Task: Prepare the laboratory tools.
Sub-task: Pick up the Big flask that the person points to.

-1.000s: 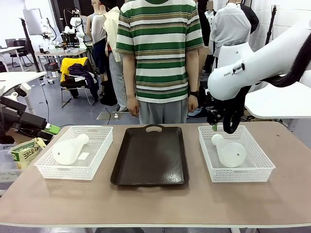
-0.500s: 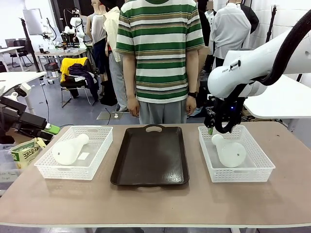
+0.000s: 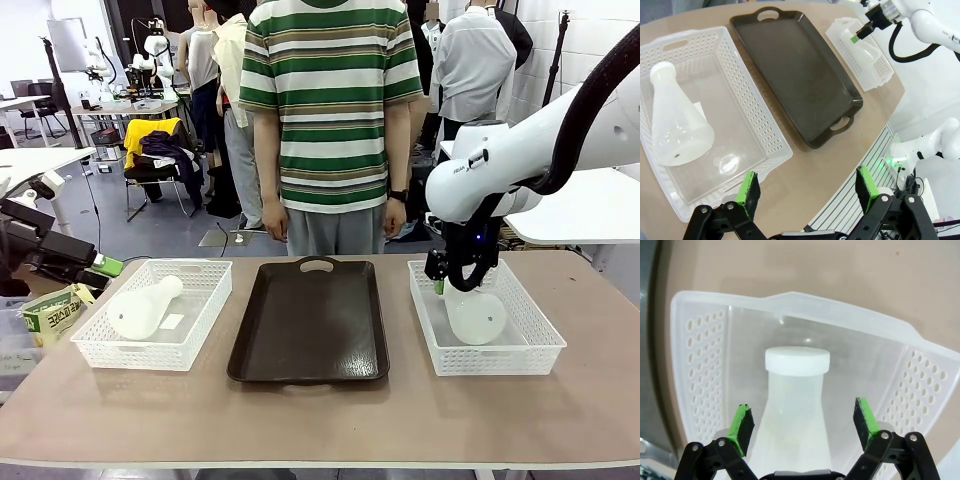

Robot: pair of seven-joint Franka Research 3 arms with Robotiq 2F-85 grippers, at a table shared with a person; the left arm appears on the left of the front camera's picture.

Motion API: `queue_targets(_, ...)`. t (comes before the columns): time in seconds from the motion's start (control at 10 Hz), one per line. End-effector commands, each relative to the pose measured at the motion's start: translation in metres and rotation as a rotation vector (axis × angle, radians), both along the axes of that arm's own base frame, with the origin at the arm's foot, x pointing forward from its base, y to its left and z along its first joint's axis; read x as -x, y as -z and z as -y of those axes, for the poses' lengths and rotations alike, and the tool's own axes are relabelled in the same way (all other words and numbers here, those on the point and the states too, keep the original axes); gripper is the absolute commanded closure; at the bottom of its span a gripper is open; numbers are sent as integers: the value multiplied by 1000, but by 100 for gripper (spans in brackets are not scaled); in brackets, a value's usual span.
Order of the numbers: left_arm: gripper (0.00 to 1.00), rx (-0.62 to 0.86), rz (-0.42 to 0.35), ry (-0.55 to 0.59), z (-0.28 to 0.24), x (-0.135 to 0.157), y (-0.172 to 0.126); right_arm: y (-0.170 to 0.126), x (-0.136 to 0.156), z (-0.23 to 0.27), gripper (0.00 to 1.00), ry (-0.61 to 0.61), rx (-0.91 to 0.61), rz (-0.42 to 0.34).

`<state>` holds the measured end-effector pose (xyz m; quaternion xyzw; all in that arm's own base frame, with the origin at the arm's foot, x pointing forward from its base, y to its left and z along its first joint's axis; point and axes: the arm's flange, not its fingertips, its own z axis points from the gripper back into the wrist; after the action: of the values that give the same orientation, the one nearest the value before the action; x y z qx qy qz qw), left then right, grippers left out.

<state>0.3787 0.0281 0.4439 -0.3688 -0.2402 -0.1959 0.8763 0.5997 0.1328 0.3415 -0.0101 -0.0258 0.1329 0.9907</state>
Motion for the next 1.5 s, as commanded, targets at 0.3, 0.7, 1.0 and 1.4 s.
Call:
queue_targets(0.3,0,17,20,7,-1,-1,1,9,-8,-9,0,24,34,76)
queue_targets(0.7,0,17,20,7,-1,-1,1,16,-10,-17,0,37,62,71)
queue_targets(1.0,0,17,20,7,-1,-1,1,14,-13,-17,9,39,95,75)
queue_targets(1.4,0,17,20,7,-1,-1,1,18,-12,-17,75,45,88,60)
